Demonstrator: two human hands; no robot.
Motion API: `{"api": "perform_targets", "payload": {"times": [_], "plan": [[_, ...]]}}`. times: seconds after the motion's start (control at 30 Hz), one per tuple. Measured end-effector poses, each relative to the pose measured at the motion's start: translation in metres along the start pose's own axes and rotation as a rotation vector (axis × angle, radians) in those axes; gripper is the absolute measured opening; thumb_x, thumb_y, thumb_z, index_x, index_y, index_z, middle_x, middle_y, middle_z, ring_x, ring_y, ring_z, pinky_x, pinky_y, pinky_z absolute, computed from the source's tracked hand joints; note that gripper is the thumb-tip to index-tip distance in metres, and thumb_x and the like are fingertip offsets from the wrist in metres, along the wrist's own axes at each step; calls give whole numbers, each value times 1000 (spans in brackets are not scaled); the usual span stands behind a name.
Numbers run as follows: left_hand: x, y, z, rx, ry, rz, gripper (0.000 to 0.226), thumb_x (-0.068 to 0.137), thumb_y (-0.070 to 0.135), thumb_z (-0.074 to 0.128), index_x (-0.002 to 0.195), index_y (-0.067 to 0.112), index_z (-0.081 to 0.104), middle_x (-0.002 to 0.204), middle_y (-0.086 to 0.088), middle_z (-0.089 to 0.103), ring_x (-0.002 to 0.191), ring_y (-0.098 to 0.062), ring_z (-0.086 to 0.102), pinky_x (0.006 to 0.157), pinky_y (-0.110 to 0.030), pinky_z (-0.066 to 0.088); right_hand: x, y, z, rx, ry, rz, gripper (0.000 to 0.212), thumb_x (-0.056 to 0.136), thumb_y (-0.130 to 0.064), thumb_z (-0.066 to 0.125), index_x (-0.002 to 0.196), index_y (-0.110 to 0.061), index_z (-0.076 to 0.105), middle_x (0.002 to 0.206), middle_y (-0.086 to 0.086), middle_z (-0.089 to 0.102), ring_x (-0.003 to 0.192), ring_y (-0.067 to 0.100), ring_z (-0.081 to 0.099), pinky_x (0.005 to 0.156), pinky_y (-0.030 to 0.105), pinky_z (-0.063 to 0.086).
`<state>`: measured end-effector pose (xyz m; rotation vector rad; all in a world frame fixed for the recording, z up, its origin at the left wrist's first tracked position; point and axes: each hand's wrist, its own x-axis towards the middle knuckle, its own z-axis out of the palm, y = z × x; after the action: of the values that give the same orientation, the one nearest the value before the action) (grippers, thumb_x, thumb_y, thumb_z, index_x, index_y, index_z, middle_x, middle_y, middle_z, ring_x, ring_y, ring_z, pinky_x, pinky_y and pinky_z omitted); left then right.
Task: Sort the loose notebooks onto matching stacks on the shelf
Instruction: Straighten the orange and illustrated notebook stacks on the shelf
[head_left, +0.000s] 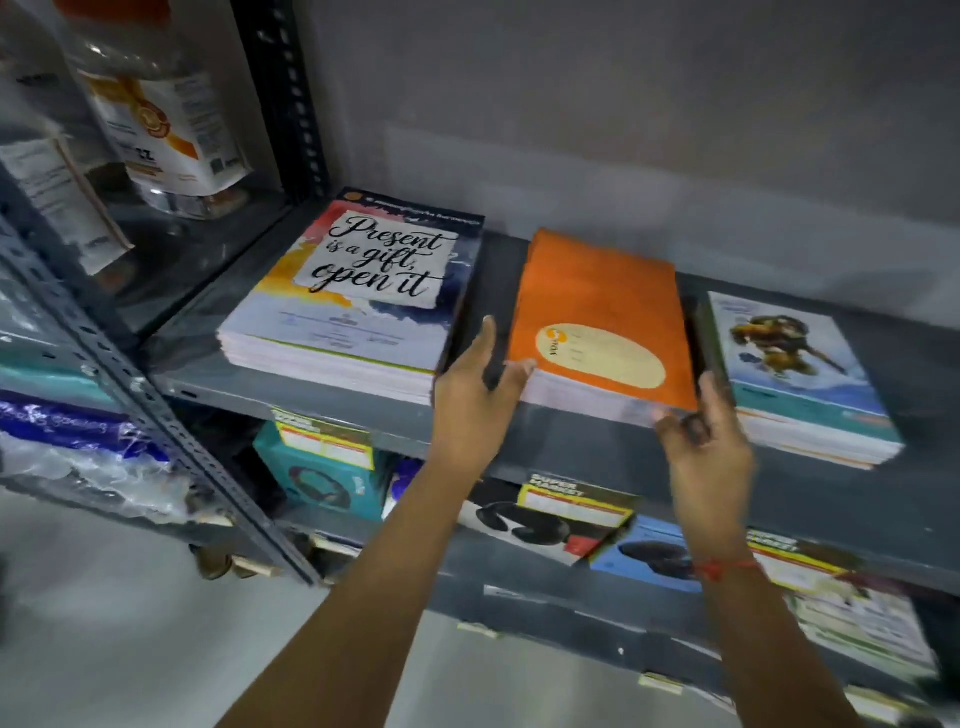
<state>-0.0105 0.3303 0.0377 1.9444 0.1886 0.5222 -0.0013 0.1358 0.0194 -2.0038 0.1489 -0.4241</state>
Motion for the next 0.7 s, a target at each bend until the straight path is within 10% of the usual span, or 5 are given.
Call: {"api": "perform_targets", "payload": {"times": [0.13, 0.27, 0.37, 0.57, 0.7], "plan": [[0, -8, 24, -81, -25, -142, 60, 88, 27, 59, 140, 12, 34, 73, 3, 51, 68, -3, 47, 65, -12, 39, 20, 13, -9, -29, -233, 43, 72, 85, -33, 63, 147, -22, 28, 138, 3, 51, 122, 20, 51, 97, 26, 39], [1, -13, 28, -100, 3, -175, 52, 89, 21, 58, 137, 15, 41, 97, 9, 58, 88, -2, 52, 73, 4, 39, 29, 21, -15, 87, -276, 62, 70, 86, -29, 62, 146, -23, 28, 122, -16, 45, 115, 1, 42, 85, 9, 32], [2, -13, 27, -105, 5, -192, 46, 91, 20, 54, 136, 16, 42, 111, 8, 57, 102, -5, 52, 87, -10, 39, 31, 24, -14, 167, -290, 63, 69, 85, -26, 64, 146, -21, 30, 123, -23, 40, 118, -3, 40, 85, 2, 32], [0, -11, 31, -49, 52, -173, 43, 91, 20, 54, 133, 16, 46, 110, 9, 56, 99, -2, 49, 69, 12, 32, 33, 28, -12, 295, -307, 73, 64, 86, -19, 64, 143, -19, 36, 124, -17, 56, 117, 3, 53, 103, 23, 38], [1, -10, 31, -45, 50, -184, 43, 91, 21, 55, 133, 17, 47, 122, 0, 61, 106, -6, 50, 92, -14, 38, 35, 30, -10, 276, -283, 70, 66, 84, -20, 65, 144, -19, 35, 120, -23, 55, 111, -3, 55, 103, 23, 40]]}}
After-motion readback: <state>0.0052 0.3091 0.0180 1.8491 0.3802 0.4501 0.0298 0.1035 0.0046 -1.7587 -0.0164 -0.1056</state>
